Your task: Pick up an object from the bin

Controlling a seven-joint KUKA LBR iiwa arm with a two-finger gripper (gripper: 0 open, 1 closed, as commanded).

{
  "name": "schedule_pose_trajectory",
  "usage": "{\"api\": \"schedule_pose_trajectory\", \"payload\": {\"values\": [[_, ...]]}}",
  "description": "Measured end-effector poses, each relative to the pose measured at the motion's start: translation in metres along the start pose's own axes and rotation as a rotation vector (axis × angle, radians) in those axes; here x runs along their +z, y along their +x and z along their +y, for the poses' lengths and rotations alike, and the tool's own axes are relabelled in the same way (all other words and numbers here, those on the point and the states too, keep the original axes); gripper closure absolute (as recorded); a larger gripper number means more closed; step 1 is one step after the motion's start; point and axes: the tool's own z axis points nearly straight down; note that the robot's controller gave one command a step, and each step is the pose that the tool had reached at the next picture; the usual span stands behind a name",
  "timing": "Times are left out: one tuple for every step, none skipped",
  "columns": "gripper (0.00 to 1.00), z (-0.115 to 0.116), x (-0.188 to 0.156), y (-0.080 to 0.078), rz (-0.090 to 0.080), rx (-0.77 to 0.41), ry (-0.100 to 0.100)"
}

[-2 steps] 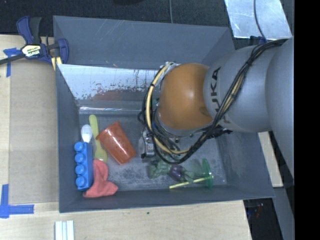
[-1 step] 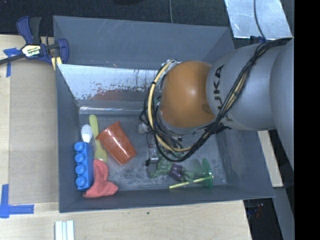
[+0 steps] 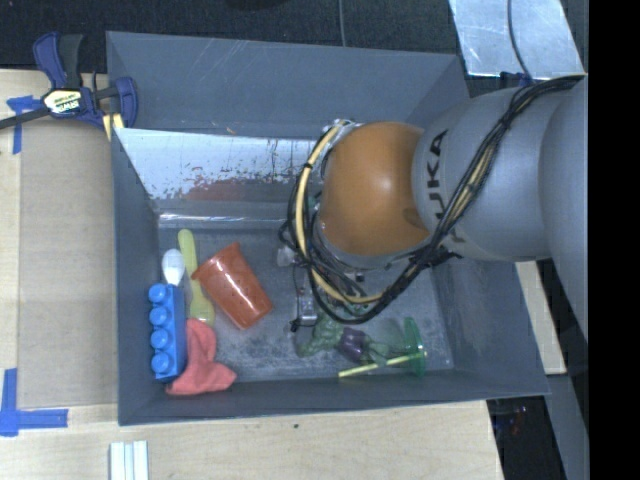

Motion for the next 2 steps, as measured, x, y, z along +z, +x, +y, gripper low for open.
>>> {"api": "schedule_pose_trajectory", "payload": {"values": [[0.0,-0.051,-0.016,0.005,0.001,-0.056,-0.001],[0.0,-0.072,-0.052,0.016,-0.003,0.087,-0.001]]}}
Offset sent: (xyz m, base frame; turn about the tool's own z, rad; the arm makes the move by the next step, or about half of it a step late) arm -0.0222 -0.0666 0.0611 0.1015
